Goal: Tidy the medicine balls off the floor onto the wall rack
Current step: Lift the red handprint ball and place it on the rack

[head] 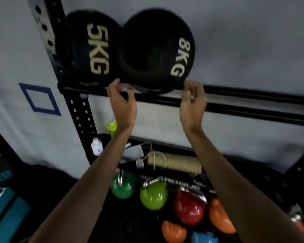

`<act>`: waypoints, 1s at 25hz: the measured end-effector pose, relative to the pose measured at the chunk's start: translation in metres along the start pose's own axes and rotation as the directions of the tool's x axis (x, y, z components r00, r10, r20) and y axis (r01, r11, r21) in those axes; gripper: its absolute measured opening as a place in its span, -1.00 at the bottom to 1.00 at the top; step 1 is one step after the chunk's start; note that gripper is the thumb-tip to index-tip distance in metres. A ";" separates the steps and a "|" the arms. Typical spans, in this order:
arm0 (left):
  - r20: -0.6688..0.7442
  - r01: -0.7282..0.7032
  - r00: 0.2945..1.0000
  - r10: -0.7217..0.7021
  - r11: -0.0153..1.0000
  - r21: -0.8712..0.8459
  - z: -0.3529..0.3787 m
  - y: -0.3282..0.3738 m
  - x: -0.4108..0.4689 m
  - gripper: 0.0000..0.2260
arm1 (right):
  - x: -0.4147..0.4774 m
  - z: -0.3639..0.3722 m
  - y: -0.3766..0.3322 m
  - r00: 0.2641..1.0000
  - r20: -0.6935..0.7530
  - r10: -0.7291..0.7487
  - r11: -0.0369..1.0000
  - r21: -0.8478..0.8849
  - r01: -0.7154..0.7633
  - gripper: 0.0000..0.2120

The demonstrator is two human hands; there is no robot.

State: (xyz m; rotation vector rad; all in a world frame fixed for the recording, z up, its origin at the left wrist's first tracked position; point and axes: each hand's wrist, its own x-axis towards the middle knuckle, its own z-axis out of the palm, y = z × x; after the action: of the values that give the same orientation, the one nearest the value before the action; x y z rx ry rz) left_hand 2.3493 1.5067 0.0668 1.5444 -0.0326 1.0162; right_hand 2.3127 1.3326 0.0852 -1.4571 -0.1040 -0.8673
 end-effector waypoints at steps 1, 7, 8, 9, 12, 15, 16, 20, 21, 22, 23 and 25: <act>0.038 0.039 0.998 -0.040 0.999 0.037 -0.007 -0.010 -0.027 -0.71 | -0.022 -0.012 0.006 0.999 0.048 -0.024 0.998 -0.048 0.027 -0.81; 0.451 0.185 0.772 -0.449 0.836 0.516 -0.036 -0.096 -0.171 -0.85 | -0.141 -0.080 0.096 0.887 0.307 0.344 0.821 -0.557 -0.126 -0.80; 0.481 0.178 0.705 -0.522 0.786 0.592 -0.040 -0.110 -0.190 -0.87 | -0.158 -0.090 0.113 0.846 0.313 0.432 0.759 -0.633 -0.153 -0.77; 0.507 0.153 0.637 -0.581 0.739 0.656 -0.044 -0.124 -0.210 -0.88 | -0.175 -0.100 0.131 0.797 0.316 0.514 0.701 -0.690 -0.179 -0.74; 0.554 0.041 0.439 -0.708 0.631 0.774 -0.060 -0.153 -0.264 -0.83 | -0.225 -0.126 0.182 0.677 0.276 0.682 0.557 -0.796 -0.236 -0.67; 0.563 0.002 0.202 -0.802 0.575 0.818 -0.079 -0.188 -0.311 -0.75 | -0.272 -0.146 0.213 0.562 0.203 0.802 0.432 -0.847 -0.310 -0.74; 0.548 -0.006 0.136 -0.825 0.552 0.834 -0.086 -0.197 -0.322 -0.74 | -0.284 -0.151 0.218 0.529 0.182 0.829 0.393 -0.862 -0.320 -0.77; 0.524 -0.027 -0.060 -0.850 0.526 0.850 -0.102 -0.243 -0.370 -0.75 | -0.337 -0.176 0.260 0.451 0.067 0.890 0.242 -0.908 -0.342 -0.77; 0.523 -0.037 -0.094 -0.847 0.528 0.849 -0.106 -0.255 -0.384 -0.75 | -0.354 -0.187 0.277 0.415 0.045 0.909 0.208 -0.910 -0.358 -0.76; 0.525 -0.046 -0.117 -0.843 0.532 0.845 -0.108 -0.268 -0.398 -0.75 | -0.374 -0.201 0.299 0.378 0.022 0.926 0.180 -0.904 -0.388 -0.76; 0.531 -0.052 -0.132 -0.837 0.541 0.840 -0.110 -0.281 -0.414 -0.75 | -0.395 -0.217 0.323 0.337 -0.015 0.942 0.137 -0.895 -0.424 -0.75; 0.542 -0.055 -0.154 -0.826 0.555 0.830 -0.116 -0.302 -0.445 -0.75 | -0.428 -0.243 0.347 0.276 -0.091 0.957 0.047 -0.889 -0.456 -0.75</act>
State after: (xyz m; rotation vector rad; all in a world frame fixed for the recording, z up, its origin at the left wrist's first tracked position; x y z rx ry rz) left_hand 2.1748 1.4575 -0.4529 2.3624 -0.1239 -1.0990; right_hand 2.1029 1.2659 -0.4752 -2.2154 0.7611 0.6687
